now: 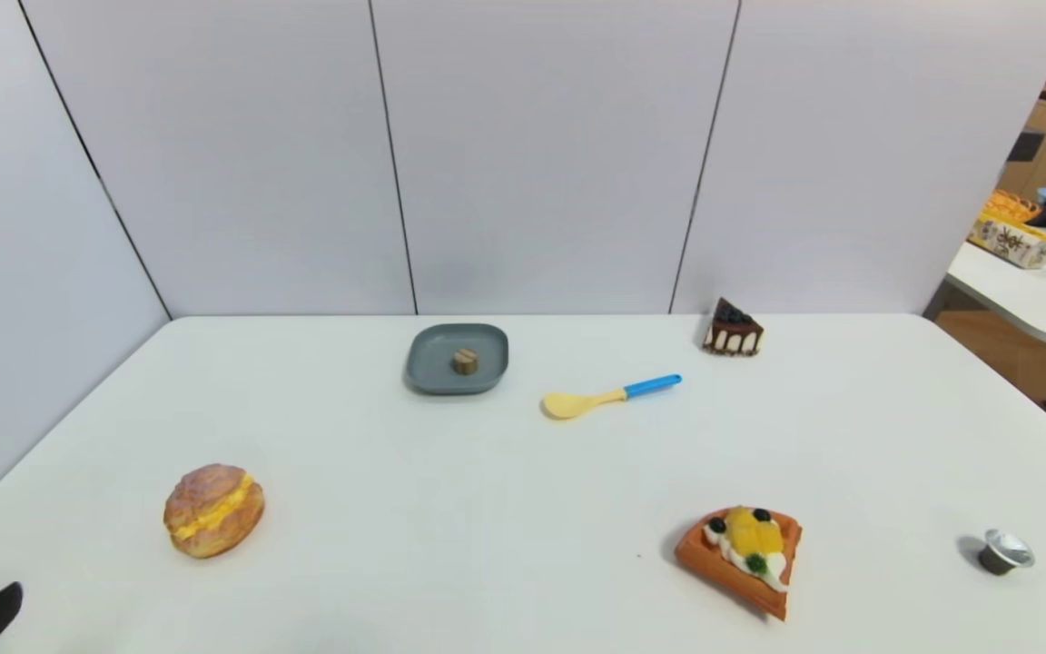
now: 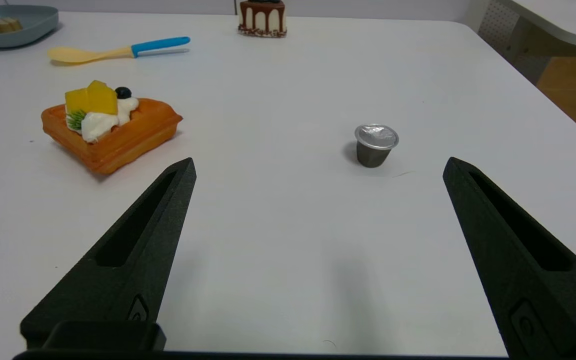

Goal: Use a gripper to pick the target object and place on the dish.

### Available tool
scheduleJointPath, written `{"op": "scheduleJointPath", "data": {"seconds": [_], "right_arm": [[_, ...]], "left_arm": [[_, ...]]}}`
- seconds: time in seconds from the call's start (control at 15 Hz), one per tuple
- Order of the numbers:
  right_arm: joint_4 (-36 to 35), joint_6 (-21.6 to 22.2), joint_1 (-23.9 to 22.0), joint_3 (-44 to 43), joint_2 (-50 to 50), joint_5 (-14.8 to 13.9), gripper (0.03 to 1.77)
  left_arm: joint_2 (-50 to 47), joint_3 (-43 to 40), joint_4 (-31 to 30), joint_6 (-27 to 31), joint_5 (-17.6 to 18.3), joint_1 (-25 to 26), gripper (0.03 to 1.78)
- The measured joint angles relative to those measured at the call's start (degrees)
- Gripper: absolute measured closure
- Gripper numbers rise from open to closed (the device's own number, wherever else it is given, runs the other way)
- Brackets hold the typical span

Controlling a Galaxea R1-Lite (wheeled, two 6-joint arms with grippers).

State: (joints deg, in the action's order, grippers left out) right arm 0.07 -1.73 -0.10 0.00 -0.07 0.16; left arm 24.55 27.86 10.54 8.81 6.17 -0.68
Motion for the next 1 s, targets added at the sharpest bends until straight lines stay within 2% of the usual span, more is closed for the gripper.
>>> {"op": "scheduleJointPath", "data": {"seconds": [0.2, 0.4, 0.6, 1.0], "right_arm": [[0.02, 0.0, 0.0, 0.0, 0.0, 0.0, 0.09], [0.06, 0.02, 0.0, 0.0, 0.0, 0.02, 0.09], [0.04, 0.02, 0.0, 0.0, 0.0, 0.0, 0.09], [0.04, 0.02, 0.0, 0.0, 0.0, 0.0, 0.09]], "left_arm": [[-12.95, -8.66, -1.49, 0.37, -0.11, 0.48, 0.12], [-20.72, -17.23, -4.11, 0.17, -1.32, 0.66, 0.12], [-23.78, -25.88, -10.47, -1.38, -2.89, 0.68, 0.12], [-24.69, -27.81, -10.33, -3.25, -3.58, 0.68, 0.12]]}}
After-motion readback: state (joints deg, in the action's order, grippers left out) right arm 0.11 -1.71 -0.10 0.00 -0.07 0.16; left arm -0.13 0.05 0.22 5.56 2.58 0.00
